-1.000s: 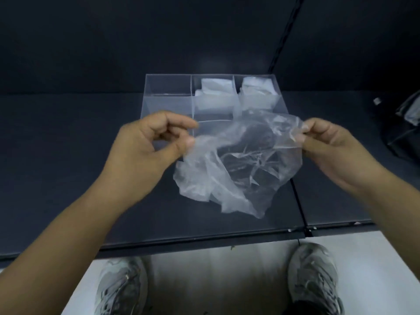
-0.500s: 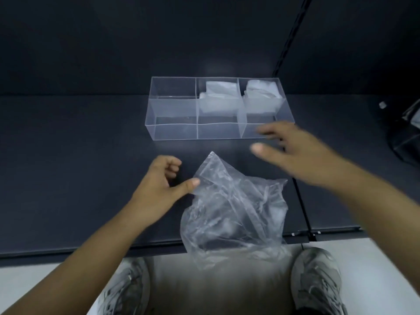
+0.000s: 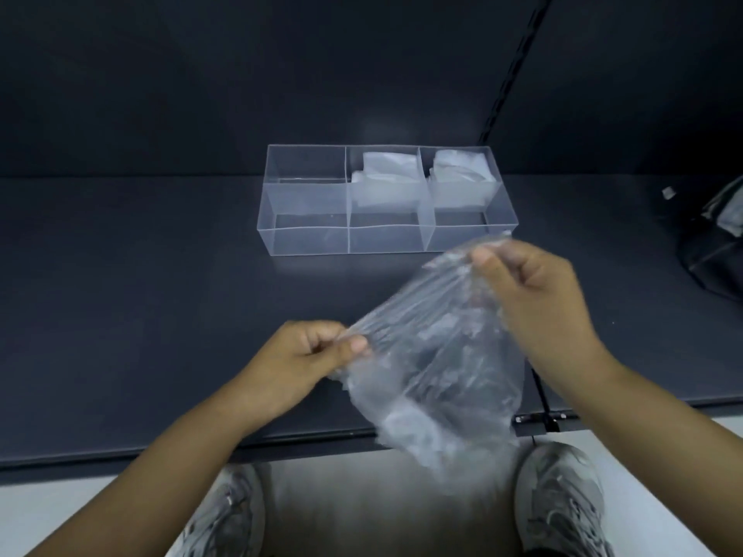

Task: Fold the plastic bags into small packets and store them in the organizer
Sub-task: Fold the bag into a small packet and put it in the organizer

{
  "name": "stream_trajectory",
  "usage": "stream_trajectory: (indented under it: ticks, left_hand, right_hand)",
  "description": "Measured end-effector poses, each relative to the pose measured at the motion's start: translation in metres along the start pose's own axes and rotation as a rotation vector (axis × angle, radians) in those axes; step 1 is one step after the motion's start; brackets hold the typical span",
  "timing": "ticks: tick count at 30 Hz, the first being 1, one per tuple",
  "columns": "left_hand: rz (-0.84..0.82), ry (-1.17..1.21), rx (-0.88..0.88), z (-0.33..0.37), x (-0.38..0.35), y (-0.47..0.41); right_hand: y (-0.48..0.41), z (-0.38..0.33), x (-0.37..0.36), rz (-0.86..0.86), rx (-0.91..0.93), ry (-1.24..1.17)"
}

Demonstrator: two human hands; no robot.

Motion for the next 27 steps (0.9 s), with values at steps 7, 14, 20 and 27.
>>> stream_trajectory:
  ticks: [7, 14, 20, 27]
  left_hand:
    - [0.076, -0.146, 0.036, 0.004, 0.032, 0.029]
    - [0.188, -0.248, 0.013, 0.041, 0.038, 0.0]
    - [0.039, -0.119, -0.031, 0.064, -0.014, -0.048]
    - [0.514, -0.006, 0.074, 0.006, 0.06, -0.023]
  right_hand:
    - [-0.006, 0.025, 0.043, 0.129, -0.069, 0.148]
    - [-0.022, 0.004, -0.002, -0.16, -0.034, 0.11]
    - [-0.031, -0.013, -0.038, -0.411, -0.022, -0.046]
    - [-0.039, 0.046, 0.033, -0.187, -0.258, 0.193]
Point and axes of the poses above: each hand's wrist, its own y-axis away from the middle knuckle, its own x-axis out of the back of the hand, z = x × y, the point moved 5 cm from there along -y, towards the middle knuckle, and after that the axes turned 8 degrees about -z, right-handed, at the moved point
